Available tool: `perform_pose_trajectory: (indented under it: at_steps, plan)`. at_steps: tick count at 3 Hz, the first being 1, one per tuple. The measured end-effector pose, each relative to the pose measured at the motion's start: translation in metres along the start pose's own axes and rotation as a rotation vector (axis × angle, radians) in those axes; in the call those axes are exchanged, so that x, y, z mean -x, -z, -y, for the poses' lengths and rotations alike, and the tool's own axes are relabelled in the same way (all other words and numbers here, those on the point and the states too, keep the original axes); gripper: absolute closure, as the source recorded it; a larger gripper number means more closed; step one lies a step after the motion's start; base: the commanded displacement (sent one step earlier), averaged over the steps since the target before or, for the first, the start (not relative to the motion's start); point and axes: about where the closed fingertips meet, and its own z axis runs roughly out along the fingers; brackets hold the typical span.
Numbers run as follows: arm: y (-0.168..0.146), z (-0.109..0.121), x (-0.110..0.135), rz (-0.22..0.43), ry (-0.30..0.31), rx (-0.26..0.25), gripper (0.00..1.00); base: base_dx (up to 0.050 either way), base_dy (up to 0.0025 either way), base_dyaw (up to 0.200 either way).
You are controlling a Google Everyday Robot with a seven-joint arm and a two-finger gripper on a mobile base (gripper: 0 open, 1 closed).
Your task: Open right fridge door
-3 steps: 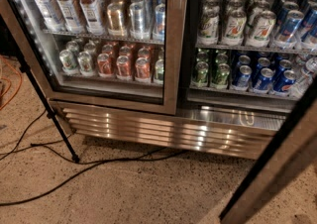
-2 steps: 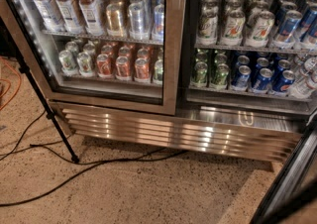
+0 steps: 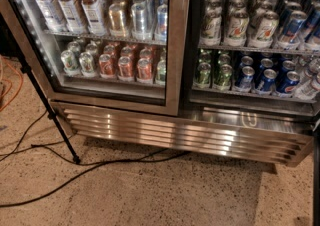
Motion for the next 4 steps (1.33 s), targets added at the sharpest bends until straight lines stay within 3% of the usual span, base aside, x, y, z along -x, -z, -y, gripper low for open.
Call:
perform_pose_trajectory:
  at_steps: [1, 2, 3, 4]
  plan:
    - [-0.026, -0.009, -0.055, -0.155, -0.013, -0.083, 1.0, 0.0, 0.0, 0.0]
    - [-0.043, -0.003, -0.105, -0.295, -0.019, -0.169, 1.0, 0.0, 0.0, 0.0]
    - [-0.057, 0.005, -0.129, -0.343, -0.017, -0.236, 1.0, 0.0, 0.0, 0.0]
    - [-0.065, 0.013, -0.138, -0.352, 0.0, -0.29, 1.0, 0.0, 0.0, 0.0]
